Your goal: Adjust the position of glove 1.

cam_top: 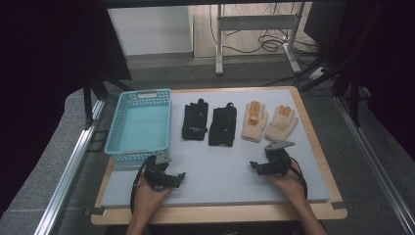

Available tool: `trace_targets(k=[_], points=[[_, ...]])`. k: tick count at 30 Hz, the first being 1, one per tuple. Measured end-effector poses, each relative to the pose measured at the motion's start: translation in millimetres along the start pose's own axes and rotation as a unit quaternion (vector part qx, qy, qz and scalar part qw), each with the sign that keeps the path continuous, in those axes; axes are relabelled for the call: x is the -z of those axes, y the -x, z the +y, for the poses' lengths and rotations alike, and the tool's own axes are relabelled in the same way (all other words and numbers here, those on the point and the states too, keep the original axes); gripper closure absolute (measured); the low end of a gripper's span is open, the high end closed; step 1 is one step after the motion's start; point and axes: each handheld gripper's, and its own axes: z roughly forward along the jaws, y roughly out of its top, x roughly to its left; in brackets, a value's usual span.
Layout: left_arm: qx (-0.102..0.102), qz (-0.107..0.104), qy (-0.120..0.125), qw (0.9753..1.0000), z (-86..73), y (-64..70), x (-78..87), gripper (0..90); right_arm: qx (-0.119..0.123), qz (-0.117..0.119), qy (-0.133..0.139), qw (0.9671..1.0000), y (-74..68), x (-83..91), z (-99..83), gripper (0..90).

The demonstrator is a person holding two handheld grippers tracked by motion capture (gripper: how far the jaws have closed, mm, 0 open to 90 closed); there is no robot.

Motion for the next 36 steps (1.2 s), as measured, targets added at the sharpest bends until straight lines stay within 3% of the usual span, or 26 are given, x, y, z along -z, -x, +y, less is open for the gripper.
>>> trace_targets(k=[16,24,36], points=[[0.000,0.000,0.000,1.0000,0.0,0.0,0.0,3.1,-0.004,0.002,-0.007,1.0000,-0.5,0.8,4.0,18.1],[0.000,0.000,0.001,1.0000,-0.1,0.0,0.0,3.1,-0.008,0.021,0.000,0.9997,1.8,1.4,14.3,20.8],[0.000,0.000,0.001,1.0000,-0.2,0.0,0.0,3.1,-0.006,0.031,0.009,0.9995,2.9,-4.4,32.3,21.4]])
